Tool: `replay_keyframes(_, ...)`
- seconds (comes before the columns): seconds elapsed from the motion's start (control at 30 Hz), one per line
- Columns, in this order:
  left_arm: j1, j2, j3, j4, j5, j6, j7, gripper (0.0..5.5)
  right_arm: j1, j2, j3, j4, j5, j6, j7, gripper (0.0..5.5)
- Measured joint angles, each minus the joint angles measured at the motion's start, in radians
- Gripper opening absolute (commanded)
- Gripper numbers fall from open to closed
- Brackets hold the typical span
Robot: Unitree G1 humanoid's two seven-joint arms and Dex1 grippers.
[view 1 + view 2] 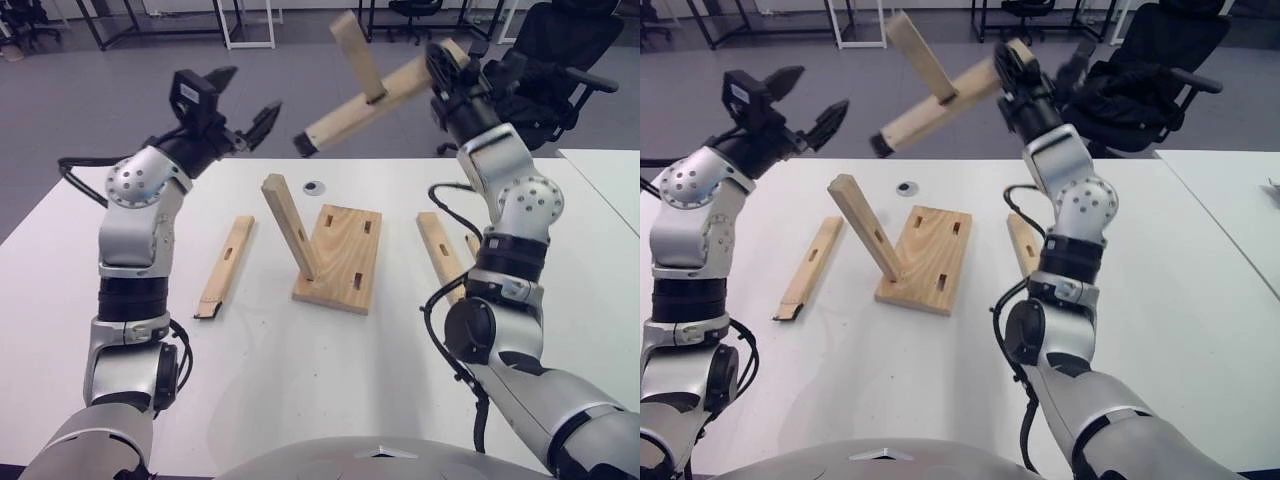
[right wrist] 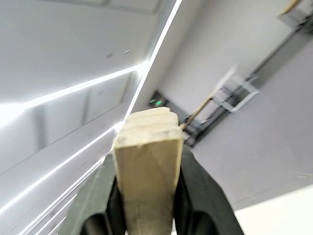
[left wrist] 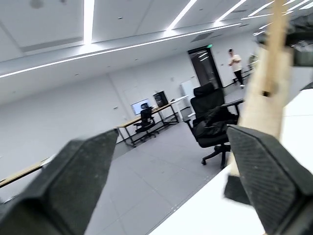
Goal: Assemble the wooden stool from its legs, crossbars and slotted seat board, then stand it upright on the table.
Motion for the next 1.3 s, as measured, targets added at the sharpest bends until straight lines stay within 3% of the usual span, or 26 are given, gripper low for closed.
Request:
replay_keyframes(0.1, 0.108, 0.039, 0.011, 0.011, 0.021, 0.023, 0.004, 4.73, 0.148, -0.045, -0.013, -0.067, -0.085, -0.038, -0.040, 1.01)
replay_keyframes(0.27, 0.381, 0.057, -0.197, 0.017, 0.176, 0.019, -0.052, 4.73, 0.333, -0.053, 0.016, -0.114, -0.191, -0.074, -0.057, 1.01)
replay_keyframes(0.6, 0.431, 0.072, -0.404, 0.067, 0.369, -0.053, -0.103, 4.73, 0.381, 0.002, 0.109, -0.092, -0.320, -0.225, -0.035, 1.01)
replay_keyframes(0.83, 0.428, 0.024, -0.452, 0.039, 0.372, -0.050, -0.120, 4.73, 0.314, -0.001, 0.124, 0.028, -0.349, -0.312, 0.016, 1.01)
replay_keyframes(0.97, 0.428, -0.006, -0.447, 0.016, 0.363, -0.039, -0.118, 4.73, 0.329, -0.112, 0.080, -0.296, -0.212, -0.105, -0.069, 1.01)
replay_keyframes(1.1, 0.453, -0.020, -0.427, -0.014, 0.357, -0.037, -0.098, 4.73, 0.459, -0.140, 0.047, -0.628, 0.121, 0.144, -0.347, 1.01)
replay_keyframes(1.23, 0.480, -0.035, -0.415, -0.045, 0.352, -0.023, -0.090, 4.73, 0.553, -0.148, 0.098, -0.728, 0.321, 0.234, -0.563, 1.01)
replay_keyframes(1.3, 0.487, -0.036, -0.410, -0.051, 0.347, -0.019, -0.089, 4.73, 0.580, -0.160, 0.130, -0.727, 0.314, 0.240, -0.587, 1.01)
